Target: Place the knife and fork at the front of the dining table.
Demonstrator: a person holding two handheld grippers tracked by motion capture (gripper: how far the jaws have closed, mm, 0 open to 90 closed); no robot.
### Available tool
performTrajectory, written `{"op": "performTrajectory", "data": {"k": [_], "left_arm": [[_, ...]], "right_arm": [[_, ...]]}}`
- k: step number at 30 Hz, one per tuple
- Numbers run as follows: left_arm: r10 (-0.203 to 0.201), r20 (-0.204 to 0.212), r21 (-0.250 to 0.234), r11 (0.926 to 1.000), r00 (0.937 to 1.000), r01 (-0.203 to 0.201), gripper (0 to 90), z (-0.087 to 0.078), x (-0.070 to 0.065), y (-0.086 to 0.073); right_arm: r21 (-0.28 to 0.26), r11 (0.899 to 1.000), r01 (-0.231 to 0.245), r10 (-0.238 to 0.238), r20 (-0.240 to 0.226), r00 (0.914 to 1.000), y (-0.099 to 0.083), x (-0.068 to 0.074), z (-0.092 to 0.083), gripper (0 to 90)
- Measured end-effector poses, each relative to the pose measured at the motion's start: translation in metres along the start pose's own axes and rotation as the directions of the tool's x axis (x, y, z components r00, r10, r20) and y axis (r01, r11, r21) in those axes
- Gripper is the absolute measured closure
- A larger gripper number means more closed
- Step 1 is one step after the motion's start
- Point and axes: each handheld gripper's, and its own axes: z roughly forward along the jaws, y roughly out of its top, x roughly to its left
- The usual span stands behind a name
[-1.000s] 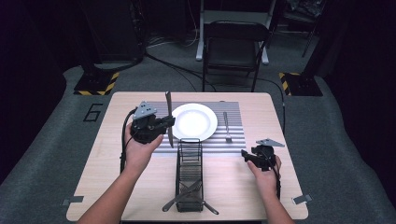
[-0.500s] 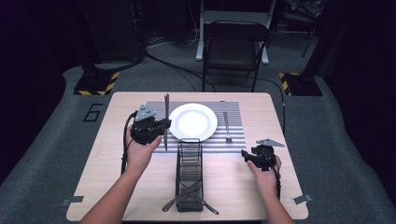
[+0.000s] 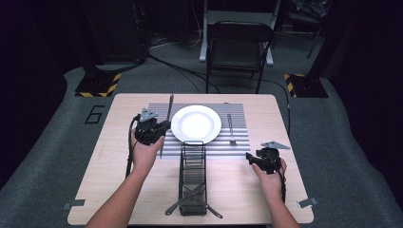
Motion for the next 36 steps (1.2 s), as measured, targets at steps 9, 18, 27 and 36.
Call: {"op": "performTrajectory", "data": {"k": [9, 18, 27, 36], "left_arm": [[-0.047, -0.049, 0.016, 0.9987, 0.9977, 0.048, 82.5, 0.027, 0.01, -0.011], [-0.101, -0.102, 0.02, 0.9944, 0.9897, 0.104, 82.5, 0.042, 0.018, -0.011], [-0.138, -0.181, 0.011, 0.9897, 0.9737, 0.142, 82.5, 0.054, 0.027, -0.002], [-0.18, -0.246, 0.014, 0.9819, 0.9525, 0.189, 82.5, 0.068, 0.037, 0.001]], "right_arm": [[0.003, 1.0, -0.007, 0.007, -0.001, 1.0, -0.001, -0.001, 0.001, 48.2], [0.005, 1.0, -0.005, 0.005, -0.005, 1.0, -0.001, -0.002, 0.002, 48.2], [0.003, 1.0, -0.006, 0.006, -0.006, 1.0, -0.001, -0.003, 0.002, 48.2], [0.004, 1.0, -0.003, 0.003, -0.012, 0.9999, -0.001, -0.002, 0.003, 48.2]]}}
